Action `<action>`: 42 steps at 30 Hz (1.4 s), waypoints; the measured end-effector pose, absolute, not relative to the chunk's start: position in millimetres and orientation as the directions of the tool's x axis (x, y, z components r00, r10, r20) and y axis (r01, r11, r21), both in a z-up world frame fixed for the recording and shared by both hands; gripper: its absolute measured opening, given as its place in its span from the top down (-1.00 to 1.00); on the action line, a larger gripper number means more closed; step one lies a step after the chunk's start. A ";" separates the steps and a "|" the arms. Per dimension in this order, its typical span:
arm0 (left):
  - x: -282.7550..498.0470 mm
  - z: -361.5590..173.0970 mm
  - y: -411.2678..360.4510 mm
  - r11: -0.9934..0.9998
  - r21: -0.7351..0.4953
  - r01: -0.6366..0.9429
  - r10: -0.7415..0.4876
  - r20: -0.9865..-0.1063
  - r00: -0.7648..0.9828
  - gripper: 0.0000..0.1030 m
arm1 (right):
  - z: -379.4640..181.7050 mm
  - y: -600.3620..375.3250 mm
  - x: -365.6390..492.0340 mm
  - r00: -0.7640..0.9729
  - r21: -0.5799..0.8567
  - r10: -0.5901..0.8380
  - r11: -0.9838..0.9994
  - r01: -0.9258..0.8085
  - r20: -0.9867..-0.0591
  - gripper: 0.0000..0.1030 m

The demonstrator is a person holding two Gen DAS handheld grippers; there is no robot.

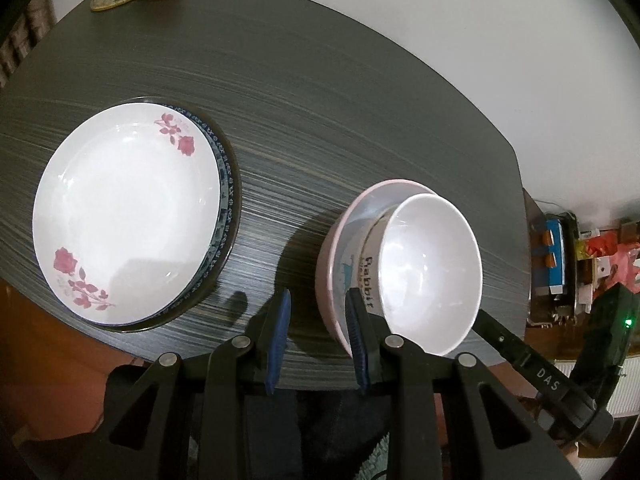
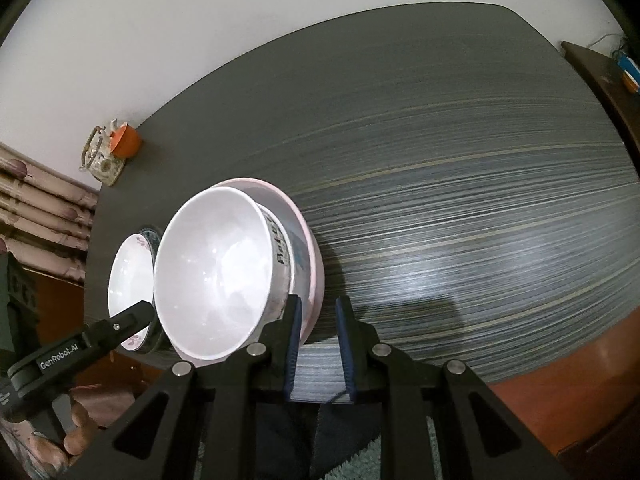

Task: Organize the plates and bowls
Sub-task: 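Grasp the rim of the nested bowl stack with the right gripper, then lift the bowl stack and carry it toward the flowered plate stack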

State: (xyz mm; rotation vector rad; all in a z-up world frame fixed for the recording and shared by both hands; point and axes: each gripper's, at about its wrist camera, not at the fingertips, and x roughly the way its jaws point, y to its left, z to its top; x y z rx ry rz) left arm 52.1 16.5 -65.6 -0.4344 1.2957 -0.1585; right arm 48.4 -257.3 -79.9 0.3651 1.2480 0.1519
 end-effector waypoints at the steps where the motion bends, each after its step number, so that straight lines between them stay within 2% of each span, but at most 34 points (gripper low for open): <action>1: 52.4 -66.7 16.0 0.909 -0.396 -0.130 -0.351 -0.896 0.273 0.51 | -81.2 -256.5 49.1 0.313 0.347 0.305 0.934 0.085 -0.899 0.62; 21: 65.6 -89.2 -1.0 0.917 -0.367 -0.154 -0.325 -0.914 0.242 0.55 | -98.8 -236.0 74.3 0.280 0.288 0.259 0.955 0.068 -0.925 0.62; 35: 74.7 -98.0 -1.7 0.918 -0.370 -0.145 -0.332 -0.914 0.231 0.71 | -109.2 -228.2 88.1 0.263 0.274 0.247 0.959 0.069 -0.933 0.62; 42: 75.5 -95.7 -4.0 0.920 -0.370 -0.128 -0.333 -0.911 0.242 0.87 | -111.3 -230.7 86.6 0.269 0.279 0.252 0.958 0.068 -0.930 0.62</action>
